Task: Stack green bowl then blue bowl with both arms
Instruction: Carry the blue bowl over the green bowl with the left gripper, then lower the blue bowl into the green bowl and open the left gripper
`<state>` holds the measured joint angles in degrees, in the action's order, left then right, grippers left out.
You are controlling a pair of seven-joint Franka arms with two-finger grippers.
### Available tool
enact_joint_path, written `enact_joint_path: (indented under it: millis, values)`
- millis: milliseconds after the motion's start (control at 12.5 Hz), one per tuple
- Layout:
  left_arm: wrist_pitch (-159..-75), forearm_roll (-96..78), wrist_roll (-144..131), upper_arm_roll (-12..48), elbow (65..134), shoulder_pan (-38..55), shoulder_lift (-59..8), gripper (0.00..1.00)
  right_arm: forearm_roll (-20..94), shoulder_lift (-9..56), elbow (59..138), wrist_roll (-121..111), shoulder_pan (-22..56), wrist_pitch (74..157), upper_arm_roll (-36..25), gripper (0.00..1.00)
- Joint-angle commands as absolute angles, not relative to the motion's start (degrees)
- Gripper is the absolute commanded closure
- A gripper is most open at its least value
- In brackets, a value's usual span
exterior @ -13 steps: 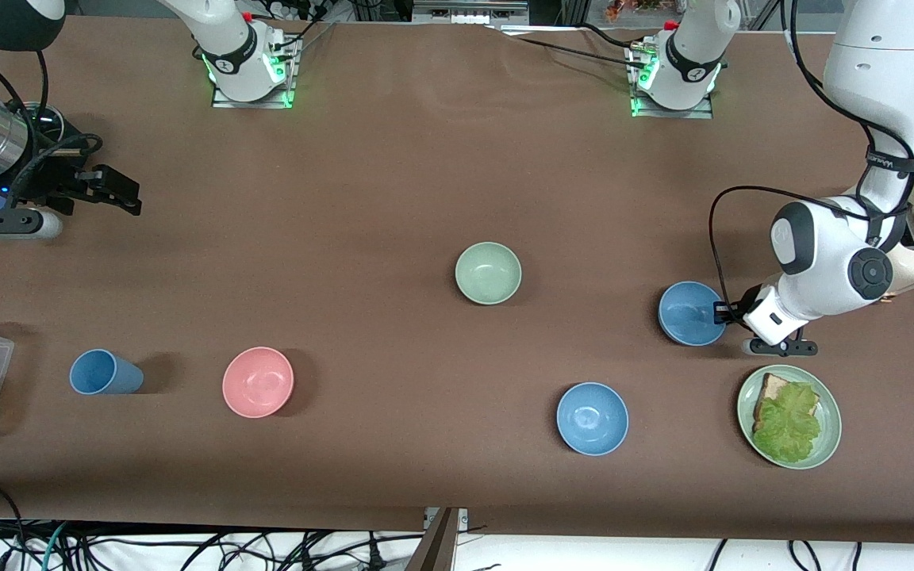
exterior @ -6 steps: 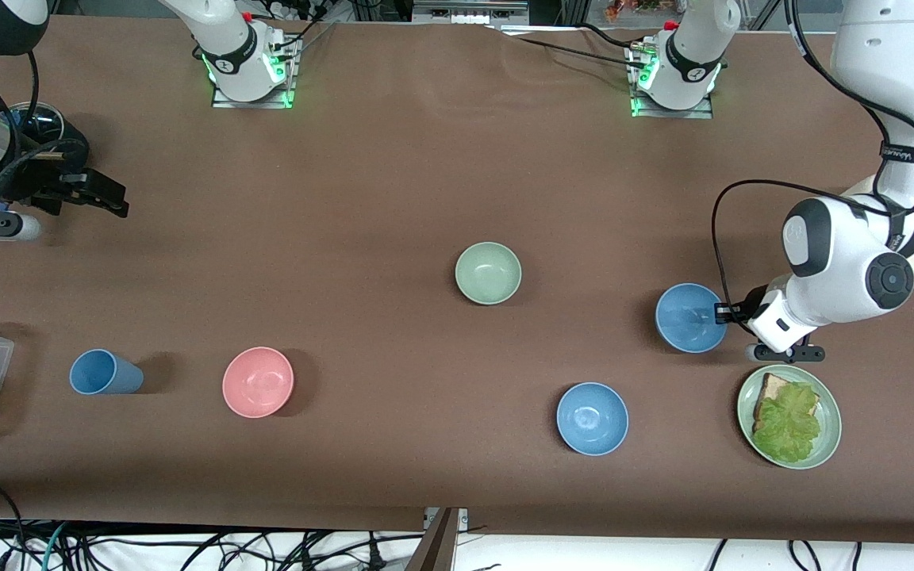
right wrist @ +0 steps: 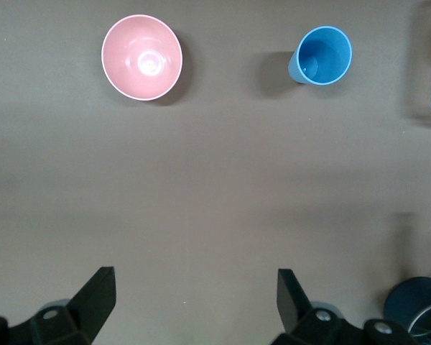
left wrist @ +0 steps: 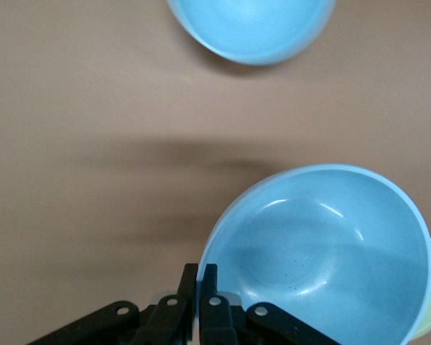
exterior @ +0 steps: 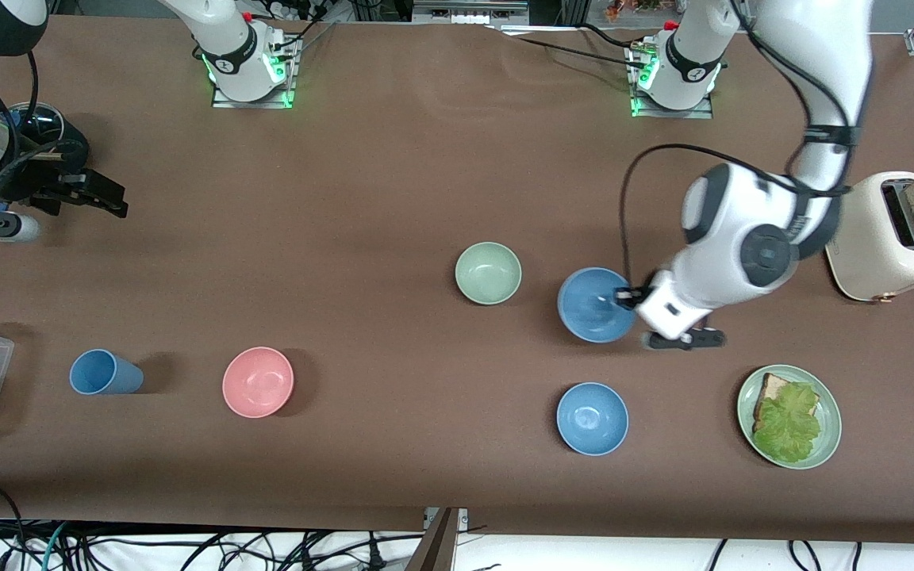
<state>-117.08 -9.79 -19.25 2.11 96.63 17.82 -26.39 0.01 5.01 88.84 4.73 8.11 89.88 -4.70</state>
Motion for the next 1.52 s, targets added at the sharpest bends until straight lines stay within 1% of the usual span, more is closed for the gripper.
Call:
enact_joint_path:
  millis: [0,160,319,559,878,1437]
  values:
    - [-116.6,-13.3,-24.1,0.9,94.8,24.3,-28.2,1.0,-0.1,5.7,87.3,5.2,7.6,89.1,-4.3,0.01]
    - [-117.2,-13.8,-26.4,0.9,92.7,28.2,-30.6,1.0,-0.1,5.7,87.3,5.4,7.6,88.9,-4.3,0.01]
    - [-121.2,-13.7,-30.2,0.9,92.6,30.6,-31.5,1.0,-0.1,5.7,87.3,5.4,7.6,88.8,-4.3,0.01]
    - [-123.0,-13.7,-30.4,0.9,93.1,31.2,-32.6,1.0,-0.1,5.7,87.3,5.4,7.6,88.8,-4.3,0.01]
    - [-124.4,-13.6,-30.8,0.9,94.0,32.3,-33.0,1.0,0.0,5.7,87.3,5.4,7.6,88.9,-4.3,0.01]
    - [-124.3,-13.0,-31.0,0.9,98.4,33.5,-31.0,1.0,0.0,5.7,87.3,5.4,7.7,89.0,-4.2,0.01]
